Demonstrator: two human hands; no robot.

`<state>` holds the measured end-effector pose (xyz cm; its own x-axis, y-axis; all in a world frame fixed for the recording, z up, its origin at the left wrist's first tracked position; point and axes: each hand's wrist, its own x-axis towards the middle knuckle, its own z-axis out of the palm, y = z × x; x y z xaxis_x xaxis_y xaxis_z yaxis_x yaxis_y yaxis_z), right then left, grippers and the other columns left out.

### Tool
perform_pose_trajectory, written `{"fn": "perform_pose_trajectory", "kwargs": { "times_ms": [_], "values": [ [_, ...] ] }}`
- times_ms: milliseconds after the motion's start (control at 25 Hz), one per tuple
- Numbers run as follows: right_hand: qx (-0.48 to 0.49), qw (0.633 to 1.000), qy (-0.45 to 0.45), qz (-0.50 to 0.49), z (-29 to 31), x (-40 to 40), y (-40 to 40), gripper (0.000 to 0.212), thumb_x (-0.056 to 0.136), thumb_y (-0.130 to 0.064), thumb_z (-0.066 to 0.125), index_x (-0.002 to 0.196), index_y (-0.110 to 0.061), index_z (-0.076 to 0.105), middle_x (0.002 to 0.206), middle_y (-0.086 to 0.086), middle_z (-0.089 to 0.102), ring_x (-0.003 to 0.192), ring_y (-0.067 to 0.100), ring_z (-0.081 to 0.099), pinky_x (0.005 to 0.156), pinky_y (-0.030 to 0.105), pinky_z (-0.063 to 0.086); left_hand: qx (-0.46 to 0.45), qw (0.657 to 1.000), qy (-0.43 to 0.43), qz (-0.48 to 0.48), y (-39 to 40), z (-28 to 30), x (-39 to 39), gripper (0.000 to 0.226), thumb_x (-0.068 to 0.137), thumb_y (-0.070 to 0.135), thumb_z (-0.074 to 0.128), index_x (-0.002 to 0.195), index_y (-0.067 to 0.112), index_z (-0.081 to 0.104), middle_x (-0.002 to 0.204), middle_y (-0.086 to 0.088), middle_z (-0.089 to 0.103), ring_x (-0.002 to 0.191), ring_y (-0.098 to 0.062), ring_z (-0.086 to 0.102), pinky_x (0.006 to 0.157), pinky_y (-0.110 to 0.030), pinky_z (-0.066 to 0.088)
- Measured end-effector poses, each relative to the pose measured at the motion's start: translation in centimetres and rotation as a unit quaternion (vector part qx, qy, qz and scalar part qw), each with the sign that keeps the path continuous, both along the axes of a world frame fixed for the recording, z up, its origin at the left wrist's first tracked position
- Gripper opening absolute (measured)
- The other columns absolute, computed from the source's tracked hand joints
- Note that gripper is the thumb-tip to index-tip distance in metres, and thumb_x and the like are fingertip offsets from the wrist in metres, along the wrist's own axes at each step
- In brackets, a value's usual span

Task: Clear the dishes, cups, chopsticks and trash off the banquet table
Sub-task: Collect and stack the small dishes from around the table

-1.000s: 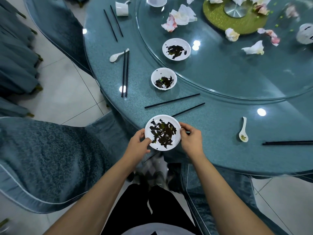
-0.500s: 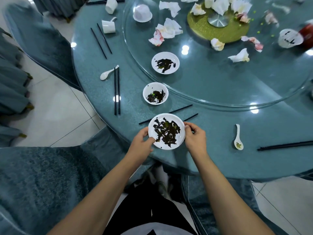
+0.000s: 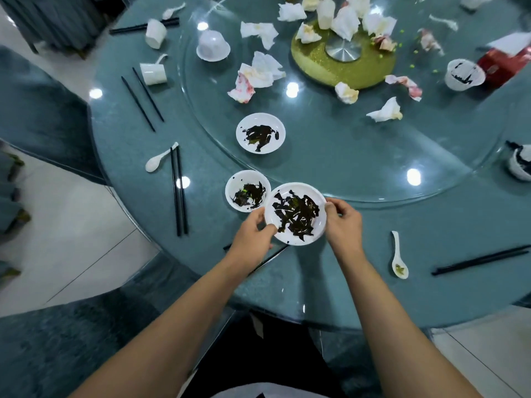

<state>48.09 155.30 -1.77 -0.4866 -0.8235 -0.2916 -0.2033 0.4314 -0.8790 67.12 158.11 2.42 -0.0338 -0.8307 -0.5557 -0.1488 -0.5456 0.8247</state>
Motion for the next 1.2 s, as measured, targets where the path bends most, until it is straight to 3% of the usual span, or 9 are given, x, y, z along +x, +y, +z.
{"fn": "perform_pose_trajectory", "kwargs": {
  "times_ms": [120,280,360,480,600,760,880,1040,1200],
  "values": [
    [0.012,1.0,0.007,0.014,0.0,-1.2,-3.1,0.017,0.096,-0.017,0.059,0.099,-0.017,0.075,0.097,-0.001,0.076,0.096,0.02,0.07,0.094,0.039,0.054,0.013,1.0,-0.012,-0.003,-2.8,-0.3,-1.4,0.037,0.096,0.01,0.055,0.106,0.045,0.057,0.099,0.034,0.068,0.096,0.001,0.066,0.069,-0.021,0.056],
    [0.034,0.997,0.029,0.06,0.1,-2.9,-7.4,0.017,0.095,-0.019,0.058,0.091,-0.026,0.073,0.087,-0.009,0.074,0.092,0.017,0.069,0.092,0.036,0.054,0.029,0.999,-0.011,0.025,-6.1,-0.8,-3.5,0.037,0.095,0.01,0.054,0.096,0.047,0.054,0.084,0.046,0.061,0.083,0.0,0.065,0.061,-0.013,0.052],
    [0.049,0.994,0.042,0.086,-0.1,-3.6,-9.5,0.019,0.095,-0.02,0.058,0.083,-0.03,0.07,0.078,-0.02,0.068,0.088,0.014,0.068,0.087,0.031,0.053,0.033,0.999,-0.016,0.036,-7.2,-1.6,-4.3,0.034,0.094,0.011,0.055,0.099,0.045,0.055,0.085,0.043,0.063,0.081,0.006,0.064,0.075,-0.021,0.055],
    [0.067,0.99,0.051,0.11,-0.7,-4.2,-12.1,0.018,0.095,-0.022,0.058,0.085,-0.029,0.071,0.075,-0.021,0.066,0.089,0.015,0.068,0.08,0.027,0.049,0.04,0.997,-0.027,0.054,-8.5,-2.6,-5.4,0.037,0.093,0.013,0.058,0.114,0.043,0.051,0.095,0.032,0.064,0.095,0.003,0.062,0.099,-0.037,0.053],
    [0.083,0.985,0.064,0.137,-1.5,-4.5,-13.7,0.018,0.096,-0.026,0.057,0.088,-0.027,0.072,0.075,-0.018,0.067,0.086,0.014,0.066,0.077,0.024,0.044,0.044,0.996,-0.032,0.074,-9.5,-3.4,-6.1,0.039,0.092,0.013,0.058,0.118,0.041,0.049,0.101,0.03,0.061,0.1,-0.002,0.061,0.103,-0.044,0.051],
    [0.093,0.98,0.076,0.159,-2.3,-4.8,-14.7,0.019,0.096,-0.027,0.056,0.085,-0.027,0.072,0.071,-0.024,0.063,0.082,0.011,0.063,0.071,0.022,0.041,0.059,0.993,-0.03,0.096,-10.0,-4.3,-6.5,0.038,0.093,0.011,0.059,0.108,0.045,0.052,0.099,0.027,0.065,0.096,-0.008,0.064,0.1,-0.048,0.054],
    [0.076,0.979,0.107,0.154,-2.2,-4.9,-15.7,0.018,0.094,-0.029,0.058,0.095,-0.023,0.076,0.075,-0.02,0.063,0.084,0.01,0.062,0.077,0.021,0.042,0.067,0.992,-0.02,0.104,-9.8,-4.6,-6.6,0.04,0.092,0.012,0.058,0.107,0.049,0.054,0.09,0.031,0.069,0.089,-0.01,0.064,0.093,-0.047,0.057],
    [0.016,0.976,0.125,0.179,-1.0,-3.0,-19.6,0.015,0.091,-0.029,0.064,0.098,-0.02,0.074,0.085,-0.012,0.069,0.089,0.013,0.067,0.092,0.031,0.052,0.063,0.987,0.028,0.144,-9.6,-4.3,-6.5,0.043,0.092,0.009,0.06,0.115,0.045,0.054,0.122,0.026,0.061,0.103,-0.005,0.064,0.077,-0.028,0.059],
    [0.005,0.964,0.137,0.229,-0.6,-0.2,-24.0,0.007,0.087,-0.03,0.069,0.09,-0.024,0.07,0.084,-0.009,0.07,0.094,0.017,0.07,0.097,0.039,0.052,0.069,0.984,0.041,0.162,-9.5,-4.2,-6.5,0.046,0.088,0.011,0.063,0.126,0.036,0.052,0.134,0.016,0.058,0.107,-0.006,0.063,0.075,-0.027,0.055]
  ]
}}
